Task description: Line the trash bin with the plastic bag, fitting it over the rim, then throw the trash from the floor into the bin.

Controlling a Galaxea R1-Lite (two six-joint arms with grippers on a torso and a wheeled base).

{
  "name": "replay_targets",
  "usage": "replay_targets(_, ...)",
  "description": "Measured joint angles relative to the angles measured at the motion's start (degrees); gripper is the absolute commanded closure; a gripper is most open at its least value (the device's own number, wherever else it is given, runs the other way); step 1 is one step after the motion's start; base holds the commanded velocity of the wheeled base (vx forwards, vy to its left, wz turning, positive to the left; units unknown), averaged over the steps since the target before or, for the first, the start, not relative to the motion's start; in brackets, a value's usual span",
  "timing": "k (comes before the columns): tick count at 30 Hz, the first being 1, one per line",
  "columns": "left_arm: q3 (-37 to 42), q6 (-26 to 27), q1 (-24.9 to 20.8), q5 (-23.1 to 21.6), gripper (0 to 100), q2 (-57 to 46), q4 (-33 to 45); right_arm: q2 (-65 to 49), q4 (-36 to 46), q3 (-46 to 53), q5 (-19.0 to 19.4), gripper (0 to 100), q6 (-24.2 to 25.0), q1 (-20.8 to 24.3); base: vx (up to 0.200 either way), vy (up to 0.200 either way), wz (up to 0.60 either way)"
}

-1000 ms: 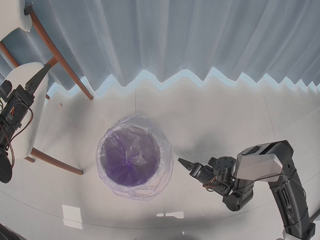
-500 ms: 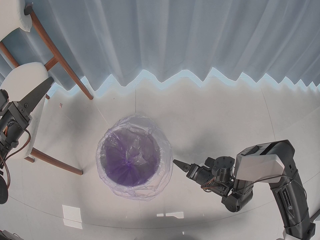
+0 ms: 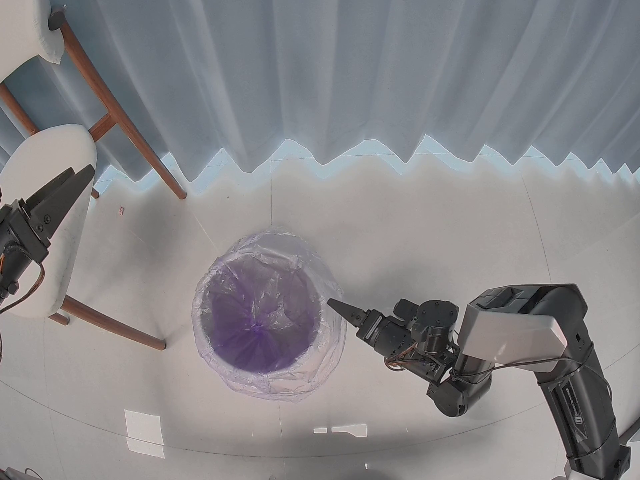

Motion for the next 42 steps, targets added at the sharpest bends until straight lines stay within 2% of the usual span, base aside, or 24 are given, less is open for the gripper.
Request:
replay_targets(6, -0.2, 0.6, 0.3, 0.1, 0, -1.4, 0.2, 1.0, 0.2, -2.2, -0.1, 0, 4.5, 0.5, 0.0, 0.0, 0.0)
replay_targets(9, -0.2, 0.5, 0.3, 0.2, 0, -1.7, 0.2, 1.2, 0.4, -2.8, -0.4, 0, 5.2, 0.4, 0.0, 0.0, 0.0)
replay_targets(11, -0.2, 0.6, 0.3, 0.2, 0, -1.9, 0.2, 1.3, 0.8, -3.0, -1.4, 0, 5.3, 0.4, 0.0, 0.0, 0.0)
replay_targets(18, -0.2, 0.5, 0.3, 0.1, 0, -2.4, 0.2, 2.1, 4.1, -4.2, -9.0, 0, 4.5, 0.0, 0.0, 0.0, 0.0)
replay_targets(27, 0.0, 0.6, 0.2, 0.1, 0, -2.8, 0.2, 3.2, 6.3, -4.9, -9.3, 0, 1.8, -0.4, 0.0, 0.0, 0.0)
replay_targets(32, 0.0, 0.6, 0.2, 0.1, 0, -2.8, 0.2, 3.7, 10.3, -6.6, -8.4, 0, -3.9, -0.3, 0.0, 0.0, 0.0)
replay_targets(42, 0.0, 0.6, 0.3, 0.1, 0, -3.0, 0.2, 5.0, 29.4, -17.3, -6.5, 0, -19.5, -0.3, 0.0, 0.0, 0.0)
